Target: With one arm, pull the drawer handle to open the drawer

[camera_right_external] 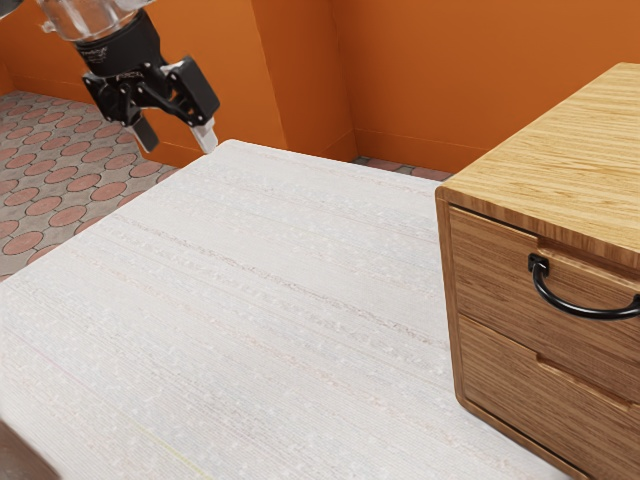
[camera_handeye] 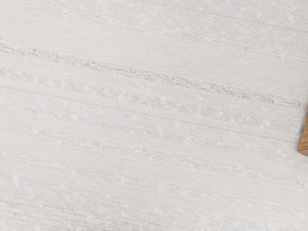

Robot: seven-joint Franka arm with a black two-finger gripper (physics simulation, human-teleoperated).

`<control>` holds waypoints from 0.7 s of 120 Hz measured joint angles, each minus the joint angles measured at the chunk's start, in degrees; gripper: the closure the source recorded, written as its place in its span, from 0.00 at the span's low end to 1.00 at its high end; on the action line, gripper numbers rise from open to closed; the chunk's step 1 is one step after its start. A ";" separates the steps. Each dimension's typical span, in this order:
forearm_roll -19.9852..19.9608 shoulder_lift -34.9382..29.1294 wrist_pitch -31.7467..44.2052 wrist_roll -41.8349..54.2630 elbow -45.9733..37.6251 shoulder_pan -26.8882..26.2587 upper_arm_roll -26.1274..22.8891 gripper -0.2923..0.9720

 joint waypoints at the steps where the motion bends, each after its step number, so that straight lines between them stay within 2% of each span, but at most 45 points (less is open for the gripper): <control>1: 0.22 0.04 -0.07 -0.04 0.01 -0.08 0.01 0.23; 30: 5.84 2.07 -0.65 -0.51 0.00 -0.91 -1.06 0.23; 42: 6.81 3.43 0.10 4.13 -0.17 -1.23 -1.97 0.23; 48: 7.17 -0.52 1.70 8.30 -4.87 -1.32 -2.71 0.23; 54: 7.54 -10.43 6.36 12.29 -16.97 -1.32 -3.88 0.23; 62: 9.63 -15.49 12.30 19.26 -24.40 -3.47 -7.99 0.23; 70: 10.99 -14.92 16.74 28.51 -26.78 -5.83 -13.60 0.23; 79: 13.41 -13.69 20.12 37.54 -27.91 -6.86 -22.22 0.23; 84: 14.83 -13.67 21.19 40.64 -28.38 -7.20 -24.98 0.23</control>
